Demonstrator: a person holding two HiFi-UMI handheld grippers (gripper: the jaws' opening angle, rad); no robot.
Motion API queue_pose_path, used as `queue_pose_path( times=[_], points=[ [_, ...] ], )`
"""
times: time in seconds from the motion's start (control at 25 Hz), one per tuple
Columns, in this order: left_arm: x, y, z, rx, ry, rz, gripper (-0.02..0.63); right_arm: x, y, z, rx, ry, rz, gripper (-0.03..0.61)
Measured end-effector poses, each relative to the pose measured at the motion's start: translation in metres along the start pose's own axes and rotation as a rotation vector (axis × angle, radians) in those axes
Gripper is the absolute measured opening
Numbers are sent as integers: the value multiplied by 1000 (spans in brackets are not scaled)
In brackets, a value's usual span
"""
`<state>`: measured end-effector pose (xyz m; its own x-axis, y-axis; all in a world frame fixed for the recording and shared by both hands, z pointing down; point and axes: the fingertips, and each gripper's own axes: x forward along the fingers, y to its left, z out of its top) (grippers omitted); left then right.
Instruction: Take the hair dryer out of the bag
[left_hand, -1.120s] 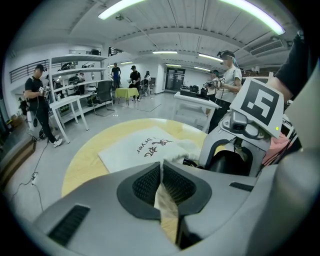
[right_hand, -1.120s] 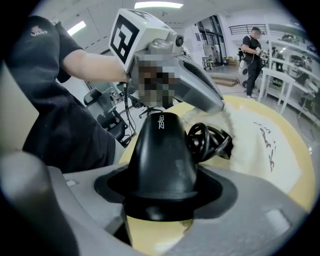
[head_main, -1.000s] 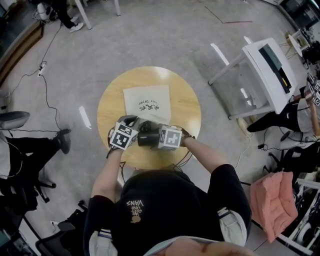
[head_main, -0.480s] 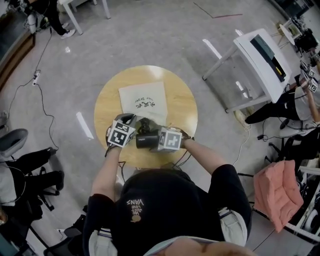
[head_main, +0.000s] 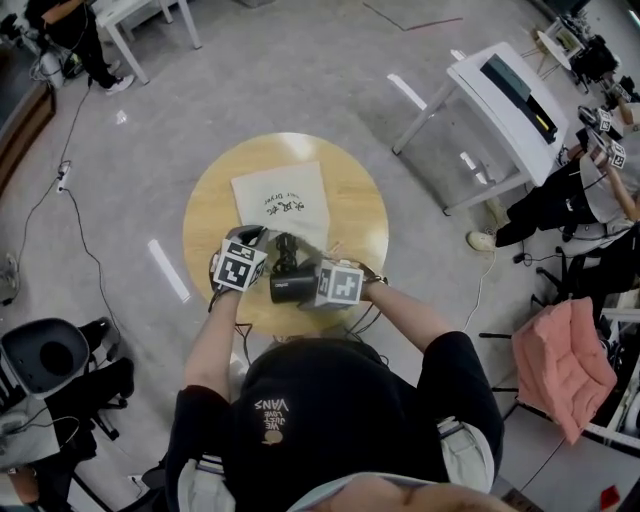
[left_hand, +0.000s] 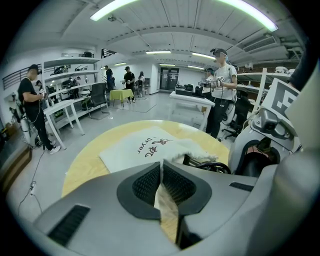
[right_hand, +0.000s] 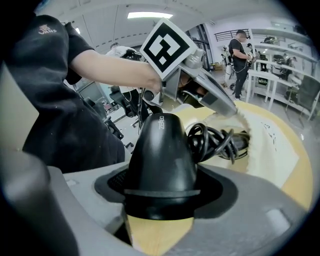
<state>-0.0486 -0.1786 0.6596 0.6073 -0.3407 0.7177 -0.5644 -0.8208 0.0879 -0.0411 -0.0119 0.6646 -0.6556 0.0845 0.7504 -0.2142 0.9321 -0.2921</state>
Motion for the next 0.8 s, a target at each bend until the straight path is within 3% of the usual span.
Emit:
queue_pose_path(
  times=[0.8],
  points=[
    [12,8,7,43,11,-26,32,5,40,10,43,-54,-36,350]
  ],
)
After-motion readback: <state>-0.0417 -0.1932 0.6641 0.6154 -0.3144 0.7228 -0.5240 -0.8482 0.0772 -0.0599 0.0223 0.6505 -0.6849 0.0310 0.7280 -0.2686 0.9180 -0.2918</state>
